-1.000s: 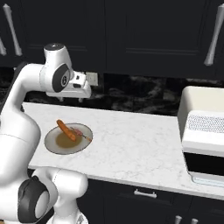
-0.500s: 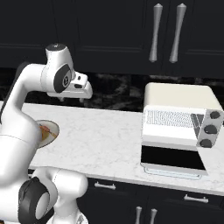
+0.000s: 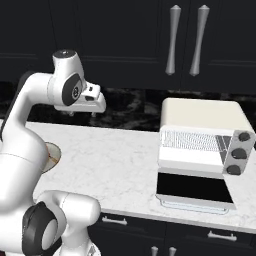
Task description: Pick up the kebab skewer and baguette bread, and place them inside the toaster oven. Close the toaster oven door and start by setting the timer.
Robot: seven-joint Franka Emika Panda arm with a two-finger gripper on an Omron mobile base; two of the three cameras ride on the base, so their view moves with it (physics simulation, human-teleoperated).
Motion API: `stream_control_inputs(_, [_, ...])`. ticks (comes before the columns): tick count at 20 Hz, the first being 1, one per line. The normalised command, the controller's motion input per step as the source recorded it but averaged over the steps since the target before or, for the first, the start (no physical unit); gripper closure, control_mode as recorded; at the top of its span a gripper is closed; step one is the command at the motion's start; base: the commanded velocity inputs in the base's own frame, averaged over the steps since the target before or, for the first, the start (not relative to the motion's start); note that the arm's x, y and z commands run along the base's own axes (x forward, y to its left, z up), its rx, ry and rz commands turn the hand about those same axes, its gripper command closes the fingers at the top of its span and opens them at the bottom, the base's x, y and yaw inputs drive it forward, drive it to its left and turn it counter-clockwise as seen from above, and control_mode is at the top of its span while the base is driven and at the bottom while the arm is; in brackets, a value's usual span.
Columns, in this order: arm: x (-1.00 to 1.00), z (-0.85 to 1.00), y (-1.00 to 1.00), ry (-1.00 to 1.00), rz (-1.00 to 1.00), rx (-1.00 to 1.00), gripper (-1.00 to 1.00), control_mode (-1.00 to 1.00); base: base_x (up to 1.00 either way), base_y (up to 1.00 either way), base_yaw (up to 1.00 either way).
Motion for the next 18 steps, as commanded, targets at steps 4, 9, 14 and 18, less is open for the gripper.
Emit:
stream_control_inputs(4, [0.0,0.0,0.0,0.0,0.0,0.0,-1.0,1.0,0.33,-0.11,0.03])
stream_control_inputs(9, [0.0,0.0,0.0,0.0,0.0,0.0,-1.0,1.0,0.16,-0.22,0.09])
stream_control_inputs(14, [0.0,0.0,0.0,0.0,0.0,0.0,-1.0,1.0,0.09,-0.13,0.08])
stream_control_inputs(18, [0.0,0.0,0.0,0.0,0.0,0.0,-1.0,1.0,0.0,0.0,0.0])
